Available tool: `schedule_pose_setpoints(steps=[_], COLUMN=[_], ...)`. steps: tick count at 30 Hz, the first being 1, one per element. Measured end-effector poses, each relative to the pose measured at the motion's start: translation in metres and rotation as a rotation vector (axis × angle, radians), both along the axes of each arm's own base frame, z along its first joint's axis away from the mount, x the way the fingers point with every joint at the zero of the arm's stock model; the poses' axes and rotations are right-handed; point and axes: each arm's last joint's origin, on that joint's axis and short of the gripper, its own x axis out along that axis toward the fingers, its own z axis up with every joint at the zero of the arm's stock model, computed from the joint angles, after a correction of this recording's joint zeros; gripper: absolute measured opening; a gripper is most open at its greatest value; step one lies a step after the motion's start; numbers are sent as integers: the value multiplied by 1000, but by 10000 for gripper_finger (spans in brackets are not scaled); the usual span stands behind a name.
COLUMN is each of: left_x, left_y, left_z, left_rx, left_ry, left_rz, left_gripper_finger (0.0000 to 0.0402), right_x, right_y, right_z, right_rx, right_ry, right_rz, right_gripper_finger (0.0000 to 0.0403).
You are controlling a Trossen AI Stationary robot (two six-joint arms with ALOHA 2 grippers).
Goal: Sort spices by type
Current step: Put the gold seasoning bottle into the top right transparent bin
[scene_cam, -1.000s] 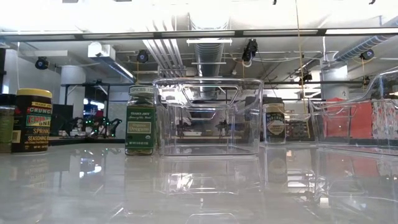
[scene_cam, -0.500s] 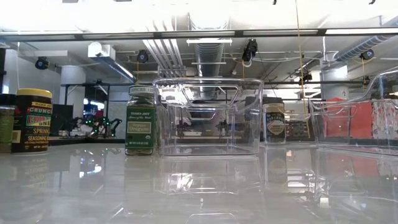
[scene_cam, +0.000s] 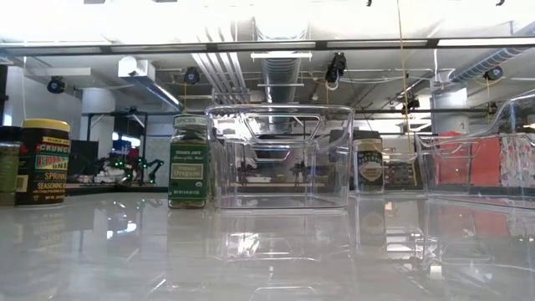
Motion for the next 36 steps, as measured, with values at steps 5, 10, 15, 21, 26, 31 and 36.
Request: schedule_pose_setpoints(steps=[5,10,15,21,26,31,36], left_x=[5,31,73,131,173,198,220], left_y=[5,16,42,76,90,96,106], left_z=[3,22,45,53,55,47,34], left_rx=[-1,-40,8,90,146,185,209], left_ry=[5,-65,-154,-122,-133,-138,-159], left_rz=[48,105,168,155,64,8,7], left_gripper_finger=[258,258,258,258,258,258,258], right_x=[-2,-9,-17,-24,-29,-40,-50], right_y=[0,-1,-6,-11,-10,-5,0], right_z=[2,12,18,16,12,9,5], right_rx=[4,16,20,30,79,112,123], right_ry=[2,-18,-10,48,109,148,181], right_rz=[10,30,29,5,1,-21,-36], right_gripper_finger=[359,359,359,359,359,359,359])
